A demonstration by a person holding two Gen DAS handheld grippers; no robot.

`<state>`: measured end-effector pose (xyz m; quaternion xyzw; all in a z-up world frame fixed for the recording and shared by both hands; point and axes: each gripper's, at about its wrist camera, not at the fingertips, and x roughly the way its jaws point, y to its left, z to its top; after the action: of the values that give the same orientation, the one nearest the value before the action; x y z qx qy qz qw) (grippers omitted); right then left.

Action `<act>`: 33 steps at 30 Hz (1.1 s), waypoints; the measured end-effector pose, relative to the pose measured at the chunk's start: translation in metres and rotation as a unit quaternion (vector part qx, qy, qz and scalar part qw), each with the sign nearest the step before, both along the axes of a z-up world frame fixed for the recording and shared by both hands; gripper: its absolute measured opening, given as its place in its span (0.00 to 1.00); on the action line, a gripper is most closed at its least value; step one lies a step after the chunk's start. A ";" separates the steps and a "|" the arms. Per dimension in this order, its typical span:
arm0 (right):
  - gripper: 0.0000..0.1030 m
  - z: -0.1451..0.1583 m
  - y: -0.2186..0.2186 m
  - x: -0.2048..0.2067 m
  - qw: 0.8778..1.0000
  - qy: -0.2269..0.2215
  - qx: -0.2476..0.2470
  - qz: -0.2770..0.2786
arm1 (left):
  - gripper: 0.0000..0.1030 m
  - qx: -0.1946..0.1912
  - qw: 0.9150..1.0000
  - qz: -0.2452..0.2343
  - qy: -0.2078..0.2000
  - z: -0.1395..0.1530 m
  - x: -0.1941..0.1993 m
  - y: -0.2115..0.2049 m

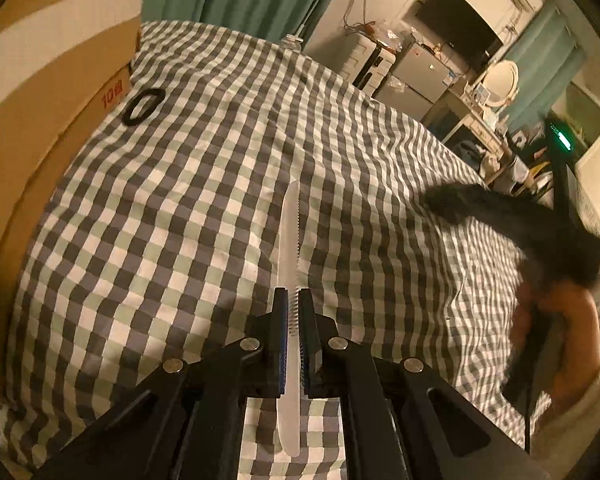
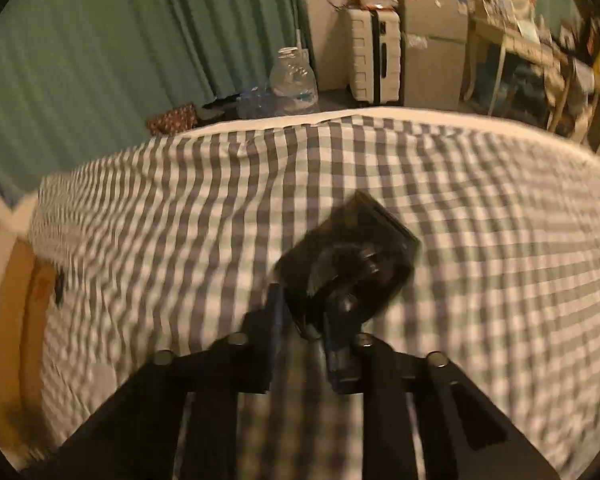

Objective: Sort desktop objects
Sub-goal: 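Grasp the clear plastic strip with the left tool while the right tool grasps the black hair dryer, then drop the clear strip and hair dryer into the cardboard box with both tools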

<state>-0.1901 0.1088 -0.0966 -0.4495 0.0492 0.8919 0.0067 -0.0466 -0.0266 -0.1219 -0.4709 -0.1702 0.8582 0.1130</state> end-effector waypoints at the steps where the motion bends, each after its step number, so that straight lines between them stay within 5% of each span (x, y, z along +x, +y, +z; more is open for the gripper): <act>1: 0.10 0.003 0.003 0.012 1.000 0.000 0.003 0.006 | 0.04 0.003 1.000 0.003 0.000 0.000 0.002 -0.001; 6: 0.10 0.016 0.032 0.091 1.000 0.001 -0.014 0.013 | 0.05 -0.017 1.000 0.011 -0.021 -0.004 0.003 0.000; 10: 0.10 0.019 0.050 0.150 1.000 -0.006 -0.011 0.012 | 0.09 -0.074 0.995 -0.002 -0.060 -0.007 -0.008 0.015; 17: 0.10 0.042 0.069 0.176 0.998 0.012 -0.067 0.006 | 0.04 -0.151 0.984 -0.012 -0.091 0.000 -0.010 0.035; 21: 0.10 0.048 0.080 0.188 0.995 0.024 -0.098 0.026 | 0.03 -0.189 0.980 -0.015 -0.056 0.025 0.006 0.048; 25: 0.10 0.057 0.096 0.198 0.988 0.038 -0.148 0.023 | 0.03 -0.150 0.988 -0.038 -0.026 0.057 0.022 0.057; 33: 0.10 0.103 0.057 0.218 0.988 0.081 -0.115 0.064 | 0.03 -0.107 0.994 -0.014 0.026 0.124 0.029 0.003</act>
<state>0.0276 0.1662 0.0068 -0.3756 0.1226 0.9125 -0.1063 -0.0180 -0.0234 0.0017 -0.4604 -0.0680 0.8816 0.0786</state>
